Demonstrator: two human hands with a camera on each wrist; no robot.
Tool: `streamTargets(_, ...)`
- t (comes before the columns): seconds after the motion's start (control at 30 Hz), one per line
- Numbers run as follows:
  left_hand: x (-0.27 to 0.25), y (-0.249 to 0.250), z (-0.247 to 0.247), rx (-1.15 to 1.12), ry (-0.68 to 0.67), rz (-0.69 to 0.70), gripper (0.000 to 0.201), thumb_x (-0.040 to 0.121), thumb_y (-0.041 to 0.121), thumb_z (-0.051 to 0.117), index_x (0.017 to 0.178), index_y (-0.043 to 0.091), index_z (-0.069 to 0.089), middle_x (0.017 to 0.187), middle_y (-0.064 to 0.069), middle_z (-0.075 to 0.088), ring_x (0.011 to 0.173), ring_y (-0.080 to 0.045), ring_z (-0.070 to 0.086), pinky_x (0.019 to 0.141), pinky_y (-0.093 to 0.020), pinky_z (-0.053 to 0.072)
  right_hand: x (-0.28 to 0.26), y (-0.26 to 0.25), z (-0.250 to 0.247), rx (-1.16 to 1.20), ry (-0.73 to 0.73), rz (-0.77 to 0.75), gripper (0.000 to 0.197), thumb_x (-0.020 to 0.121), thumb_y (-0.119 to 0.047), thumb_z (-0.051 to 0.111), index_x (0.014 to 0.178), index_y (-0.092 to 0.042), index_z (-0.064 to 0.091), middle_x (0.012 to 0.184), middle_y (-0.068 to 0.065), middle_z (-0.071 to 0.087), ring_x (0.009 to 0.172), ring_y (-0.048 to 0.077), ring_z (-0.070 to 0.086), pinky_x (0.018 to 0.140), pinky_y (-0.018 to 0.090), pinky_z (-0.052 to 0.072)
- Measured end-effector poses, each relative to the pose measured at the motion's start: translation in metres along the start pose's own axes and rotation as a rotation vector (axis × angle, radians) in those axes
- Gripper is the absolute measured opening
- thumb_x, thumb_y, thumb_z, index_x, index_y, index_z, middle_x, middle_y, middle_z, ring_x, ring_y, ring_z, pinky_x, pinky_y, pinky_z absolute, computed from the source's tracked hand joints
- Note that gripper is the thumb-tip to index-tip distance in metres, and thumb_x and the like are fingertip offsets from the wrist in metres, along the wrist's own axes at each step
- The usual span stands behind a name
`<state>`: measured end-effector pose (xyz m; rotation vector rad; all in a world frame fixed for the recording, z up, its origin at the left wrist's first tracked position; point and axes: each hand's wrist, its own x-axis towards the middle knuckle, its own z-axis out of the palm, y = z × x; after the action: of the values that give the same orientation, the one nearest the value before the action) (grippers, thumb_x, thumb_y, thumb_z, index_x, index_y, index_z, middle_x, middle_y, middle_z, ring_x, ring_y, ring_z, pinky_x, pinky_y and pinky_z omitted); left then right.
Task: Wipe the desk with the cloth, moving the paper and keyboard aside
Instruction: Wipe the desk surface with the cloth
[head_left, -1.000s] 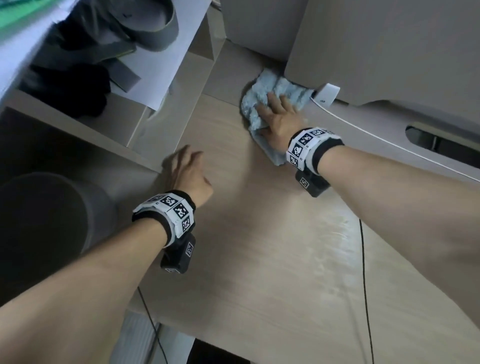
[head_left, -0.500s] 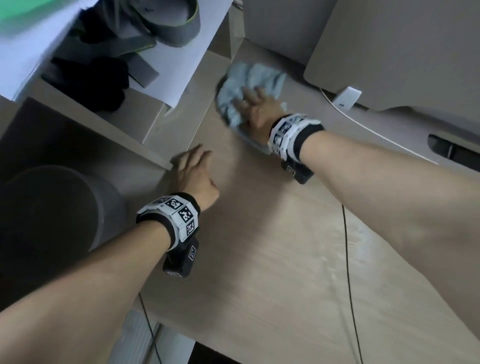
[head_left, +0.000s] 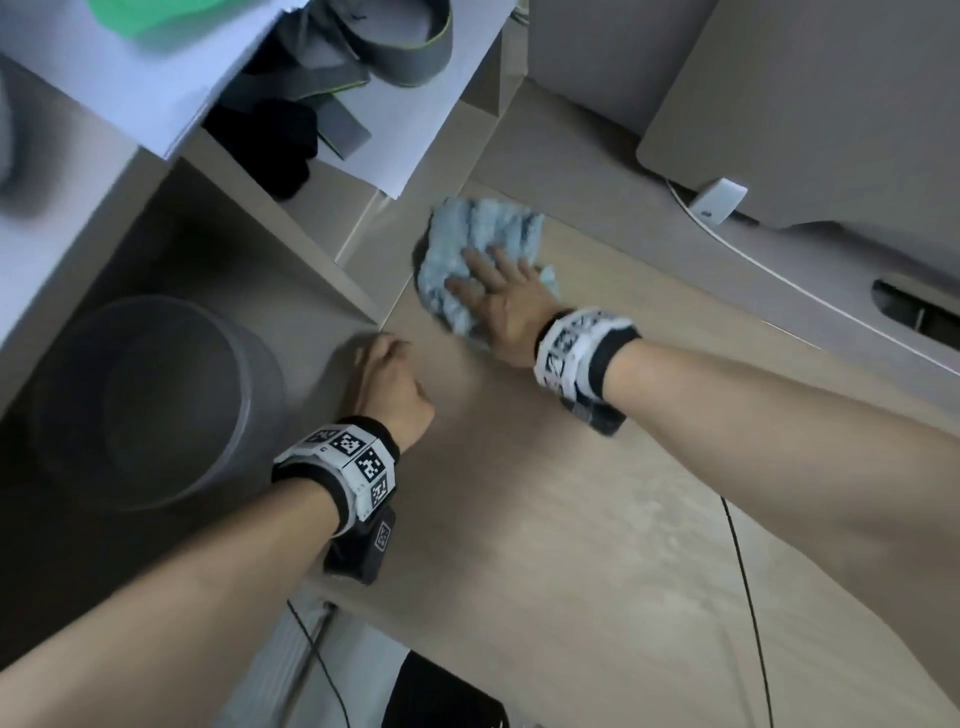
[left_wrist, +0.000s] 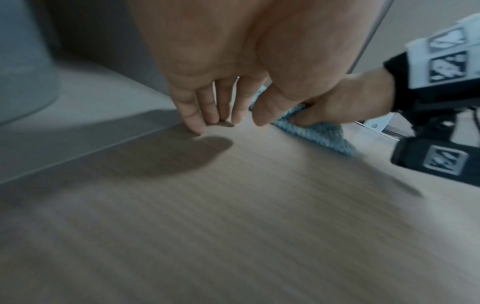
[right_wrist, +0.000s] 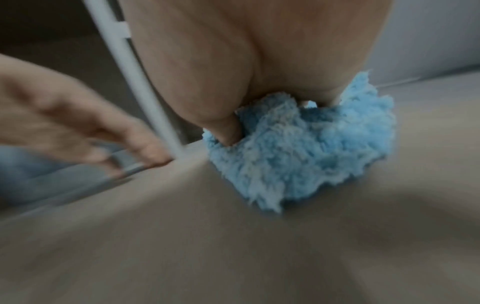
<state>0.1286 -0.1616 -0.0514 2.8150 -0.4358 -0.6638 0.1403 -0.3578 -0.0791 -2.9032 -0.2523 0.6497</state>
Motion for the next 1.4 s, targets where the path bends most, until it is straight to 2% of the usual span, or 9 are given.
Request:
streamTargets(0.13,-0.023,-0.016,0.001,0.028,-0.009,-0.109,0.049,0.080,0.008,0.051,0.129,0.001,0.052,0.139,-0.015,0.044,0.132,-0.032,0.034,0.113,-0.034,0.027,-0.039,0.000,0.017,-0.045,-0.094,-0.270,0.068,0.097,-0.042,0.051,0.156,-0.030,0.018,0.166,0.004,-0.004,0.151,0.031,-0.006,0.120,0.050,0.002)
streamTargets(0.33,-0.043,-0.047,0.004,0.023,0.032,-0.221,0.043,0.077,0.007,0.048,0.119,-0.001,0.056,0.135,-0.017,0.046,0.129,-0.034,0.037,0.110,-0.038,0.034,-0.011,0.000,-0.001,0.061,0.011,0.076,0.071,0.097,-0.044,0.048,0.157,-0.025,0.015,0.166,0.008,-0.003,0.151,0.037,-0.003,0.121,0.052,0.005)
streamTargets(0.47,-0.047,-0.058,0.006,0.007,0.007,-0.225,0.046,0.076,0.010,0.052,0.121,0.004,0.056,0.138,-0.011,0.042,0.131,-0.032,0.037,0.111,-0.040,0.035,-0.031,-0.088,0.035,-0.022,-0.053,-0.236,0.072,0.096,-0.045,0.052,0.156,-0.026,0.017,0.165,0.011,-0.001,0.150,0.039,-0.003,0.119,0.056,0.004)
streamTargets(0.57,-0.046,-0.053,0.005,0.000,-0.016,-0.241,0.040,0.078,0.016,0.057,0.116,0.004,0.059,0.136,-0.014,0.043,0.128,-0.036,0.038,0.109,-0.042,0.036,-0.056,-0.092,0.053,-0.057,-0.101,-0.353,0.072,0.094,-0.041,0.056,0.155,-0.031,0.021,0.166,0.005,0.001,0.151,0.034,-0.003,0.119,0.052,0.002)
streamTargets(0.63,-0.045,-0.045,0.006,-0.013,0.018,-0.245,0.036,0.077,0.009,0.053,0.111,0.000,0.060,0.131,-0.018,0.046,0.124,-0.039,0.038,0.108,-0.041,0.037,-0.066,-0.055,0.050,0.000,-0.045,-0.250,0.069,0.095,-0.037,0.055,0.155,-0.029,0.022,0.166,0.004,0.003,0.152,0.032,-0.002,0.120,0.051,0.003)
streamTargets(0.87,-0.038,0.000,0.016,-0.037,0.050,-0.060,0.053,0.078,0.005,0.049,0.131,0.003,0.051,0.145,-0.013,0.039,0.134,-0.035,0.030,0.115,-0.036,0.023,-0.125,0.076,0.045,0.211,0.114,0.596,0.067,0.100,-0.045,0.038,0.156,-0.018,0.013,0.165,0.013,0.000,0.149,0.041,0.003,0.120,0.055,0.010)
streamTargets(1.1,-0.021,0.061,0.024,0.044,0.001,0.080,0.055,0.081,0.007,0.051,0.137,0.007,0.046,0.157,-0.005,0.027,0.140,-0.032,0.024,0.114,-0.031,0.020,-0.163,0.018,0.071,0.141,-0.003,0.240,0.065,0.099,-0.044,0.044,0.156,-0.029,0.016,0.166,0.005,-0.003,0.151,0.033,-0.005,0.120,0.054,0.006)
streamTargets(1.27,-0.017,0.080,0.030,0.128,-0.049,0.120,0.060,0.082,0.015,0.048,0.142,0.021,0.040,0.157,0.000,0.024,0.141,-0.029,0.019,0.116,-0.036,0.022,-0.255,0.110,0.091,0.263,0.040,0.786,0.065,0.103,-0.050,0.027,0.158,-0.025,0.003,0.165,0.003,-0.012,0.151,0.030,-0.010,0.122,0.050,0.003)
streamTargets(1.4,-0.021,0.089,0.031,0.167,-0.058,0.112,0.063,0.083,0.014,0.050,0.144,0.015,0.037,0.158,-0.007,0.022,0.141,-0.033,0.018,0.115,-0.033,0.017,-0.269,0.140,0.089,0.409,0.018,1.062,0.068,0.103,-0.048,0.030,0.158,-0.019,0.001,0.164,0.013,-0.012,0.149,0.041,-0.010,0.120,0.055,0.003)
